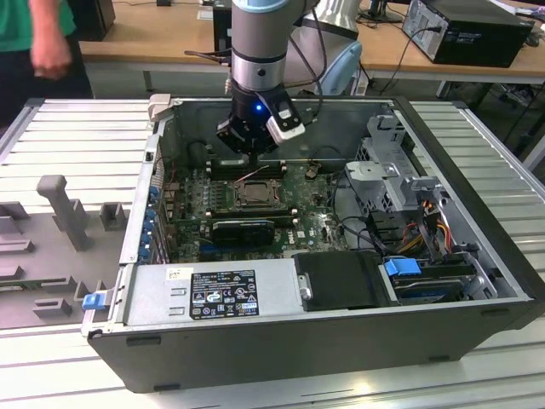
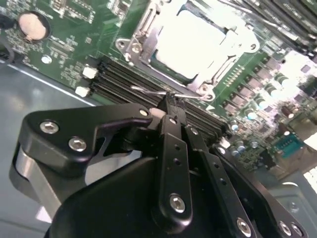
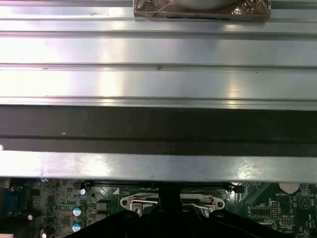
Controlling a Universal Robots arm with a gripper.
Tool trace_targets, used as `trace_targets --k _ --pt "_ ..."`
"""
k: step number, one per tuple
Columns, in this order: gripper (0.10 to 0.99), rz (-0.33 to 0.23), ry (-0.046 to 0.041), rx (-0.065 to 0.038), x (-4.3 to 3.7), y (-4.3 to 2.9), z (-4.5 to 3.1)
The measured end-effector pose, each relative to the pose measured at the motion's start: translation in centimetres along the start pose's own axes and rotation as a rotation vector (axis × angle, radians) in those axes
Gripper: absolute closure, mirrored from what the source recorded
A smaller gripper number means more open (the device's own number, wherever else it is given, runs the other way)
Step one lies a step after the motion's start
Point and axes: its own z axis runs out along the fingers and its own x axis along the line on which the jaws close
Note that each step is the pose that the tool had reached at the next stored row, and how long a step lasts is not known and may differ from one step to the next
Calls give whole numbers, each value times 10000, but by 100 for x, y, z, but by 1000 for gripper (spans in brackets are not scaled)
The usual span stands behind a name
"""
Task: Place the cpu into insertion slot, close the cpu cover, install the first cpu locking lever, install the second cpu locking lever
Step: 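Install the first cpu locking lever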
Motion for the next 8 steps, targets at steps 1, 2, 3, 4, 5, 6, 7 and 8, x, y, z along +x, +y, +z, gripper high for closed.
trace_targets --k 1,2,3,4,5,6,7,8 --pt "980 -5 0 0 -12 6 7" --pt "980 -15 1 0 -28 21 23" --pt "980 -27 2 1 -40 38 47" --pt "980 -38 3 0 -44 48 60" --pt "980 -52 3 0 -50 55 72" --pt "980 -62 5 -2 -63 58 83" --pt "980 -65 6 0 -81 57 90" --pt "980 -74 8 2 -101 55 95"
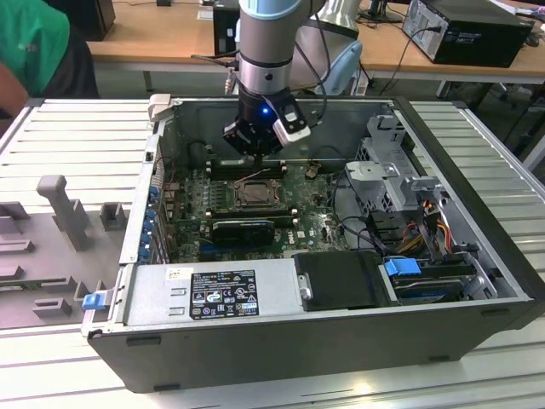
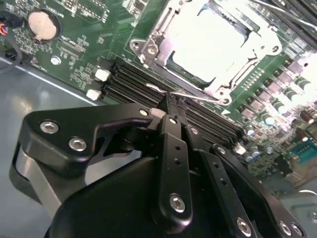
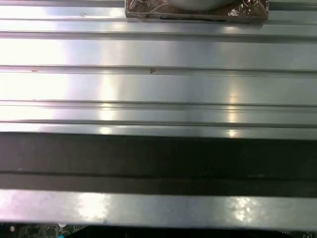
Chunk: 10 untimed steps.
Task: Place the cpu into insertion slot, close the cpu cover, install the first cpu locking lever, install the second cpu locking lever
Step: 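Install the first cpu locking lever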
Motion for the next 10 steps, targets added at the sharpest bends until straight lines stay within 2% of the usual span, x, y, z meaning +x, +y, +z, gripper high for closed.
trace_targets --k 5,10 --pt "980 -1 -3 -3 -5 -49 21" --pt "980 -1 -1 -1 -93 -49 78"
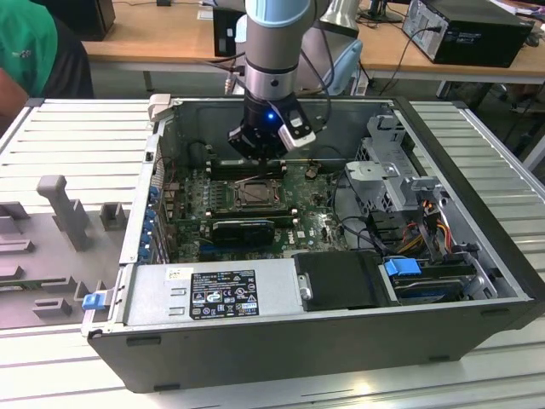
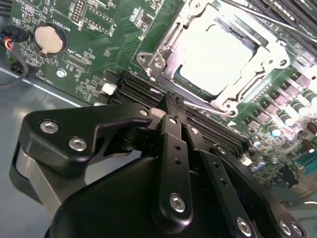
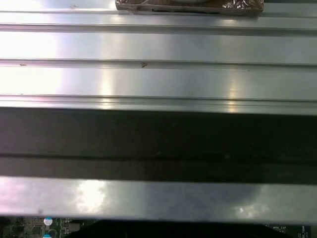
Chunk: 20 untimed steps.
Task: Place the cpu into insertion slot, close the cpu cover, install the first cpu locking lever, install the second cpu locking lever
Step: 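Install the first cpu locking lever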
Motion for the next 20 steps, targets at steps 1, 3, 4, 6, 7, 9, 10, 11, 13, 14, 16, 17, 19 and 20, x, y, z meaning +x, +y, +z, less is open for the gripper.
trace_targets --k 1,3,4,6,7,9,10,11,13,14,16,17,19,20 --pt "980 0 -1 0 -5 -1 10" --pt "980 2 -2 -1 -8 -2 37" --pt "980 1 -1 0 -10 -4 52" --pt "980 1 -1 -1 -14 -6 83" --pt "980 1 -1 9 -15 -5 92" --pt "980 0 2 36 -16 -4 102" --pt "980 1 2 43 -16 -4 105" --pt "980 1 3 49 -16 -4 107" --pt "980 1 2 66 -16 -4 108" --pt "980 1 1 68 -16 -3 108" --pt "980 1 -4 62 -17 -1 99" --pt "980 1 -3 65 -17 -2 99" --pt "980 1 2 71 -16 -2 90" --pt "980 1 1 71 -16 -2 90"
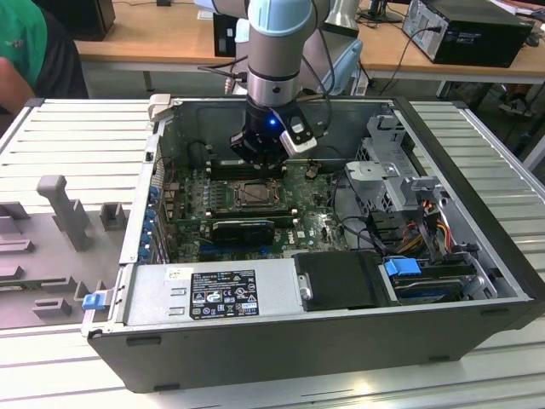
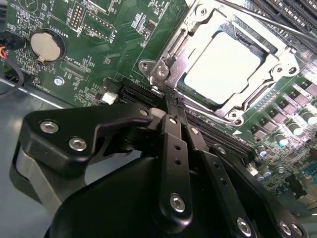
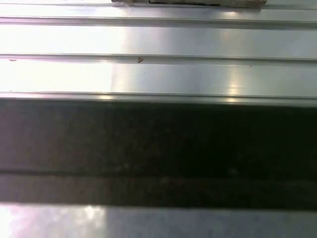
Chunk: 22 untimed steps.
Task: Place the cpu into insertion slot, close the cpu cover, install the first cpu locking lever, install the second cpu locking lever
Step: 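Install the first cpu locking lever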
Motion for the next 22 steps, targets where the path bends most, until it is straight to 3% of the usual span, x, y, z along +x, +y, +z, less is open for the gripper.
trace_targets --k 8,14,16,19,22 --pt "980 1 3 220 0 -1 8" --pt "980 4 6 234 -1 -3 38" --pt "980 1 3 200 -3 -4 39" --pt "980 1 -1 -1 -3 -3 40" --pt "980 2 -2 -15 -3 0 1"
